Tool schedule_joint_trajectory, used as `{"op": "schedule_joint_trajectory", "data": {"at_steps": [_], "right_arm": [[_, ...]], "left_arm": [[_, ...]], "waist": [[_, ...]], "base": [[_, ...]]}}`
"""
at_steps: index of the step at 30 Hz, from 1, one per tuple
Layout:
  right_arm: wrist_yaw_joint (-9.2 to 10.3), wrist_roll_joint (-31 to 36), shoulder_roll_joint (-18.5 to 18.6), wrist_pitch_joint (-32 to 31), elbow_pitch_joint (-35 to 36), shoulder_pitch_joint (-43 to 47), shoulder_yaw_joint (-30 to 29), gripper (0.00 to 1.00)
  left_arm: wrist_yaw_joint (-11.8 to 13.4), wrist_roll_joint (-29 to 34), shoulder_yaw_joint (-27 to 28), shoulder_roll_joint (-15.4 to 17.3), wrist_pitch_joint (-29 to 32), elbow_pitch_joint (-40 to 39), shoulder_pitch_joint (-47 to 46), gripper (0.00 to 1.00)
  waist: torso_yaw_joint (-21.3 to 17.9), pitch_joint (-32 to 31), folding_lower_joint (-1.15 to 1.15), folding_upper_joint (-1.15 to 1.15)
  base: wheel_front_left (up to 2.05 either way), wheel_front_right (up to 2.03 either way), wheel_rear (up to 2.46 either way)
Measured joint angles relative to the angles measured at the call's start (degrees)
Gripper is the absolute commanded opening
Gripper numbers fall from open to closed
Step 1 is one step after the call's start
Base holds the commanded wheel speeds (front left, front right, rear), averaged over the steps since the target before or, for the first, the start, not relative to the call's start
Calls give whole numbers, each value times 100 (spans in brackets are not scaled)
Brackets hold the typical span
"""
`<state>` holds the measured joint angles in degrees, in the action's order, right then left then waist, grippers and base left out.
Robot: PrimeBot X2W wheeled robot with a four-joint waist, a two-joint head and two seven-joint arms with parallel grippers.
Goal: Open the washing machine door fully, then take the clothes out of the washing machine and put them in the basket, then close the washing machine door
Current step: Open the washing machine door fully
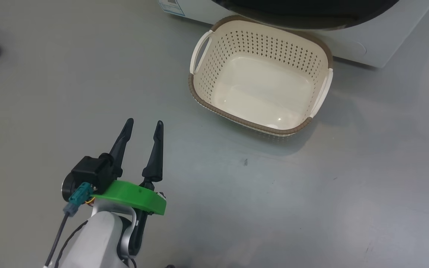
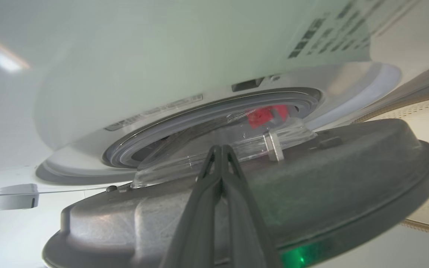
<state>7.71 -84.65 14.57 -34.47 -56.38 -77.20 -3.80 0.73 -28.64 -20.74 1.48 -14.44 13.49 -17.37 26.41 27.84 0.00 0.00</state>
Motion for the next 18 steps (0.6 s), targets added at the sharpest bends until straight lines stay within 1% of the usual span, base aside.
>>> {"op": "schedule_joint_trajectory", "data": {"at_steps": [10,18], "right_arm": [[-23,-33,-153,-163,-156,325,33,0],[-155,-110,-301,-213,-278,683,1,0]], "left_arm": [[5,127,30,1,0,67,5,100],[5,160,32,1,0,115,29,100]], "waist": [[-85,-285,0,0],[-163,-496,0,0]], "base": [[0,0,0],[0,0,0]]}}
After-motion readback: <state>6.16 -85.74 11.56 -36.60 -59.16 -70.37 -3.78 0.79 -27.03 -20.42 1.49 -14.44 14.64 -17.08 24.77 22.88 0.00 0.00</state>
